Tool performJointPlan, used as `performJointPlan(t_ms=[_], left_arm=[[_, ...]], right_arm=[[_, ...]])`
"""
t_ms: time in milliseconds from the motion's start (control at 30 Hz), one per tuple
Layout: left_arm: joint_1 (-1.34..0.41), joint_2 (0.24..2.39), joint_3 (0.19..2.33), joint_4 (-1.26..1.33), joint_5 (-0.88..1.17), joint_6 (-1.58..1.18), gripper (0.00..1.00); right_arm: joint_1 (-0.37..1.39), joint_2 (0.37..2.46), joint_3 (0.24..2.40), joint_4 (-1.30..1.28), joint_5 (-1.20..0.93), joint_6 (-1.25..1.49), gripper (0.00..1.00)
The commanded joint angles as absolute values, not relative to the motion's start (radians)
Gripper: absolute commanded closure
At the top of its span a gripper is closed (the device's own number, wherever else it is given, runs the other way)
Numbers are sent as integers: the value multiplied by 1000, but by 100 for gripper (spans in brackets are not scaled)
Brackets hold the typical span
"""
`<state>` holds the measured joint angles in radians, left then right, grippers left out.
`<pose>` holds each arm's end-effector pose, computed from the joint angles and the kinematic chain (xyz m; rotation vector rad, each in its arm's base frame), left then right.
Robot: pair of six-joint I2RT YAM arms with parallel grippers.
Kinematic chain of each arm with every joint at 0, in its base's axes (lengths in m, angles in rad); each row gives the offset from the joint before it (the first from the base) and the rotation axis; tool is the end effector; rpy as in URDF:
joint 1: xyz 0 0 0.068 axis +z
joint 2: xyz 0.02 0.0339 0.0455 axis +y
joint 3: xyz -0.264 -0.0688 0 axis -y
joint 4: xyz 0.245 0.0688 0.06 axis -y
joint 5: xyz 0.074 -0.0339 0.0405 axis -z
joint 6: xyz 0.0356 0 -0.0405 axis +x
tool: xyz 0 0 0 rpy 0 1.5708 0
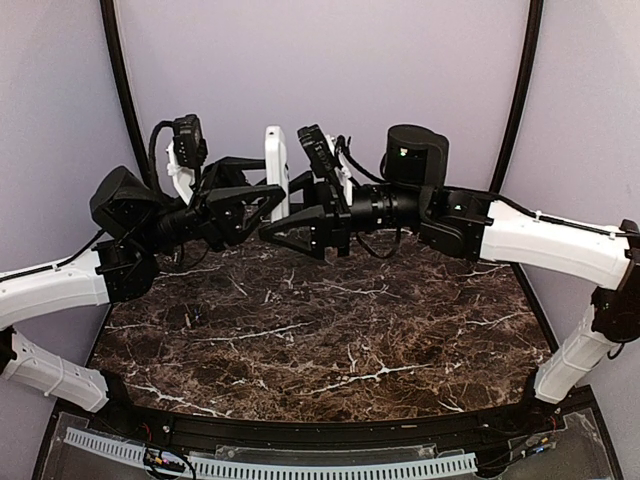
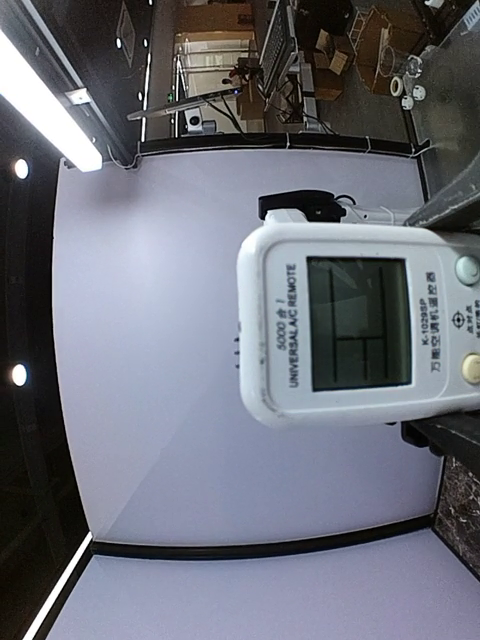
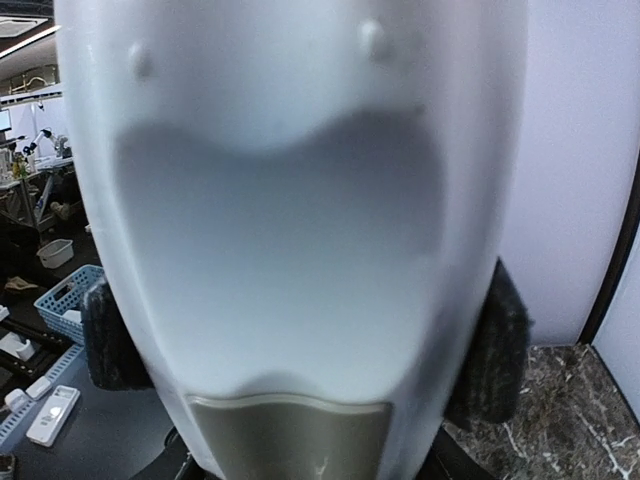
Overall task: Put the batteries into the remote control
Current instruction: Pass from the left arm to the right, then pass from the right arm to the left
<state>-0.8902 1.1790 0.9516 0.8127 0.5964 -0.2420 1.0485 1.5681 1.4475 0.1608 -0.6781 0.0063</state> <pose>0.1466 -0.2128 0.4179 0.8895 0.7908 -1.2998 0.1659 0.3330 0.4117 -1.3058 1.0950 1.3257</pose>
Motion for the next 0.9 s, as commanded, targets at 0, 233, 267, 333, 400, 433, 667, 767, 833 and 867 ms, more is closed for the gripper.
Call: performJointPlan(t_ms=[0, 233, 267, 333, 400, 433, 667, 767, 833, 867], left_arm=[[-900, 1159, 927, 852, 599, -231, 100], [-902, 1137, 916, 816, 557, -218, 100], [-902, 1134, 916, 806, 548, -215, 94], [-902, 1119, 917, 764, 500, -212, 56], [-902, 1103, 922, 712, 443, -205, 12], [-901, 1088, 927, 672, 409, -198, 6], [-902, 1025, 967, 485, 123, -104, 1], [-902, 1041, 1010, 429, -75, -65, 4], [-902, 1057, 1052, 367, -113, -35, 7], [-902, 1066, 1065, 335, -114, -31, 8]], right_arm=[[1062, 1579, 1487, 210, -686, 7, 52], [1066, 1554, 1461, 215, -666, -5, 82], [1066, 1548, 1459, 201, -653, -18, 85], [1067, 1534, 1461, 157, -589, -38, 89], [1066, 1519, 1467, 101, -440, -55, 99], [1067, 1511, 1468, 76, -354, -63, 100], [1127, 1552, 1489, 27, 312, -100, 100], [1158, 1585, 1492, 83, 353, -133, 100], [1163, 1602, 1509, 80, 344, -142, 100], [1164, 1610, 1522, 71, 341, -143, 100]])
